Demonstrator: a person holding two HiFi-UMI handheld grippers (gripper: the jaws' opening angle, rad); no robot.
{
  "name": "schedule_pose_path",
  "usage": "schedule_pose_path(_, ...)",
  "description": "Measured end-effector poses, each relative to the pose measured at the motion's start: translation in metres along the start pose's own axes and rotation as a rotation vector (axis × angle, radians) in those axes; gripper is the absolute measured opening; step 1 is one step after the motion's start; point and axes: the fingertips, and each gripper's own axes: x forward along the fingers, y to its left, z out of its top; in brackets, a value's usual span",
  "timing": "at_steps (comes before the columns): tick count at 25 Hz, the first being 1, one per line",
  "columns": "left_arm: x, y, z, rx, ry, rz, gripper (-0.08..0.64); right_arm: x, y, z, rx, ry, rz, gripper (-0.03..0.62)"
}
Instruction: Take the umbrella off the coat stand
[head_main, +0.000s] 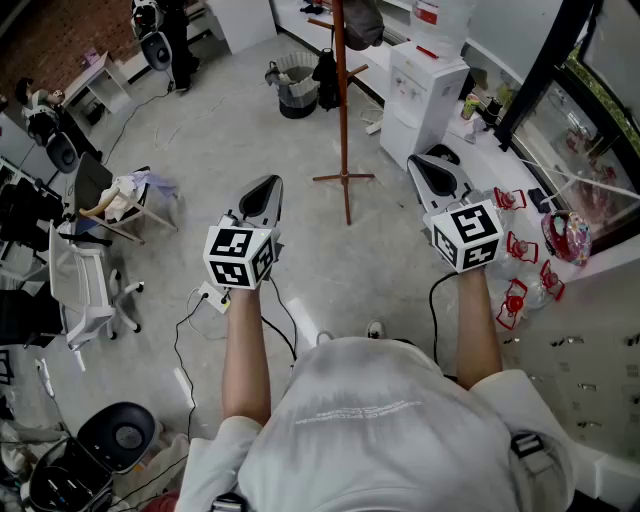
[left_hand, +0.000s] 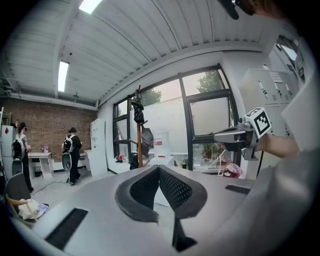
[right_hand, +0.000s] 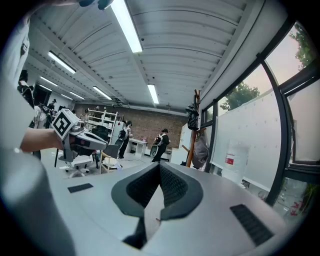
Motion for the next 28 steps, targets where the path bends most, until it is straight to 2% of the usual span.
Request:
schedule_pose_path(5,-0.002,0.006,-0.004,-0.003,-0.001,-0.003,0.015,0.005,0.007,-0.005,0.012,0.006,0.006,0.023)
schedule_pose_path(15,0.000,0.013,-0.015,0.006,0.009,-0.032,0.015,0.010,0.025,-0.003,-0.030,-0.018,-0.005,0.025)
schedule_pose_path(20,0.002,0.021,-0.017,0.003,0.008,-0.062,0.015,0.021,0.032,-0.004,-0.026,0.001,-0.021,0.023)
schedule_pose_path(25,-0.003,0.030,-0.024,0.003,0.011,-0.102,0.015,0.035,0.046,-0.014,-0.013,0.064,-0.061,0.023)
schedule_pose_path(28,-0.009,0.036,-0.031,0.001,0.018,-0.121,0.015,0.038,0.058,-0.016,0.020,0.069,-0.065,0.023)
